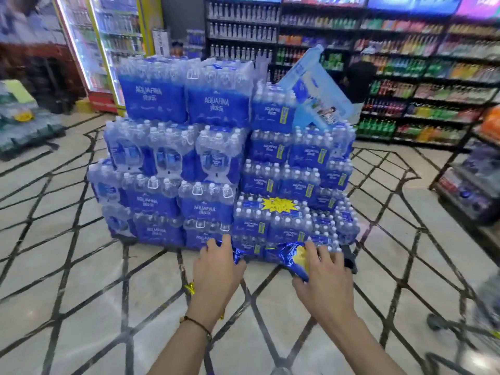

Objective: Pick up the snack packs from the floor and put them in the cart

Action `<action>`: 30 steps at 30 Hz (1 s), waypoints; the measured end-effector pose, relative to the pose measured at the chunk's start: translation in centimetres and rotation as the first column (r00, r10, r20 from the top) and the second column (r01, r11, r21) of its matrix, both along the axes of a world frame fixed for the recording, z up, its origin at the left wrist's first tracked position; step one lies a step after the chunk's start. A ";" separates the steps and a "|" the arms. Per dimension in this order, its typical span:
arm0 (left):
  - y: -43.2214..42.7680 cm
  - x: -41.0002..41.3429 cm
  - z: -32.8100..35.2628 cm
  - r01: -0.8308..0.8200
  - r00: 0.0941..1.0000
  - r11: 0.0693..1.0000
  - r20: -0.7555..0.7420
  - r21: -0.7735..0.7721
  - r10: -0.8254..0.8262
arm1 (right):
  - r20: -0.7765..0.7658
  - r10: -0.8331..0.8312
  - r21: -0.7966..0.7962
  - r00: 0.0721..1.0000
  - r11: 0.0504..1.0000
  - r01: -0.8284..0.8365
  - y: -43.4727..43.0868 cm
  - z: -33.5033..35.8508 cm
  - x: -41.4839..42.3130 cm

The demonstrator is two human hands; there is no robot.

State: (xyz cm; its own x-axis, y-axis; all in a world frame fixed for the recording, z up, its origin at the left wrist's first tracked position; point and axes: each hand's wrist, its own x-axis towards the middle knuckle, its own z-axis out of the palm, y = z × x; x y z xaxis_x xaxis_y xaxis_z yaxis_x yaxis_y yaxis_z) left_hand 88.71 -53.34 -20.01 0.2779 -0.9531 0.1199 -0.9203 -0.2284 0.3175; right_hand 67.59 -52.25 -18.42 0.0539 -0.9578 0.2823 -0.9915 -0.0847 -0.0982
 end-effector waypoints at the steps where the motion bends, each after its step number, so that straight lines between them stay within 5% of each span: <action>1: -0.5 -2.3 0.6 0.039 0.999 0.999 0.007 -0.008 -0.039 | 0.007 -0.042 -0.004 0.999 0.999 0.042 0.2 0.6 -2.1; 10: -1.7 -29.0 4.4 0.406 0.914 0.913 -0.002 -0.032 -0.406 | 0.102 -0.408 -0.054 0.907 0.909 0.414 5.6 4.8 -25.4; 18: 1.9 -53.2 4.6 0.713 0.694 0.701 -0.116 -0.034 -0.711 | 0.168 -0.677 -0.050 0.717 0.720 0.692 15.1 5.0 -47.0; 30: 1.3 -80.8 1.6 0.878 0.475 0.478 -0.193 0.031 -0.859 | 0.221 -0.867 0.078 0.446 0.472 0.878 19.1 1.0 -69.3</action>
